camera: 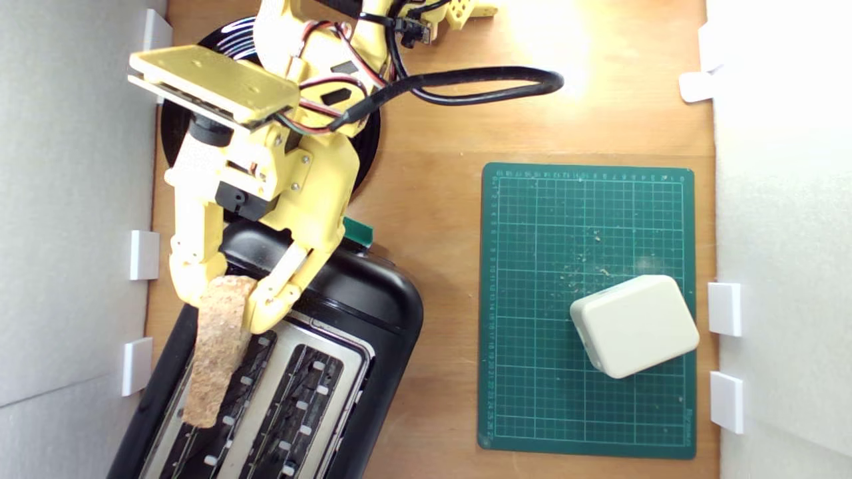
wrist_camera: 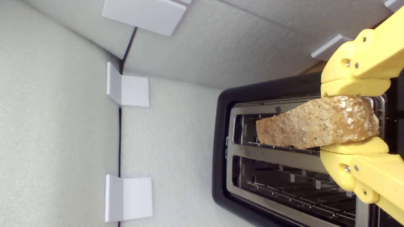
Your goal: Pick bread and place in toaster
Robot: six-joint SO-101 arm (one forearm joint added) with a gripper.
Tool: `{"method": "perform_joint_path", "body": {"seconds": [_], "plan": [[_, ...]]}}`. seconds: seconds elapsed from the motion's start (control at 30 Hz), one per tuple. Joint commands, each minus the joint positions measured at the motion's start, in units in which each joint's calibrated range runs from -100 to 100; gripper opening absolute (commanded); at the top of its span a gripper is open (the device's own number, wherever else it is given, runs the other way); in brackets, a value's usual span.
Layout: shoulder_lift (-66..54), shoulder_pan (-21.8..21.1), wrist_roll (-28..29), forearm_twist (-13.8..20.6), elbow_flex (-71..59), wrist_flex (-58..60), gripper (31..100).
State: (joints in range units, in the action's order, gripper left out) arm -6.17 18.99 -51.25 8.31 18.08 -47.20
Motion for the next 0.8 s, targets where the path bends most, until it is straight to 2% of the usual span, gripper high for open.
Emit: {"method": "perform_joint_path", "body": {"seconds": [0.0,0.17,0.33,0.77], "plan": [[0.4,0.1,0.3,-0.2,3.7,2.7,61.1],[3.1,-0.2,0.3,-0.2,3.7,2.7,61.1],[4.9,-0.3,0.0,-4.0,3.6,2.7,61.1],[11.2,-0.1,0.1,-3.9,3.5,2.7,61.4]]}}
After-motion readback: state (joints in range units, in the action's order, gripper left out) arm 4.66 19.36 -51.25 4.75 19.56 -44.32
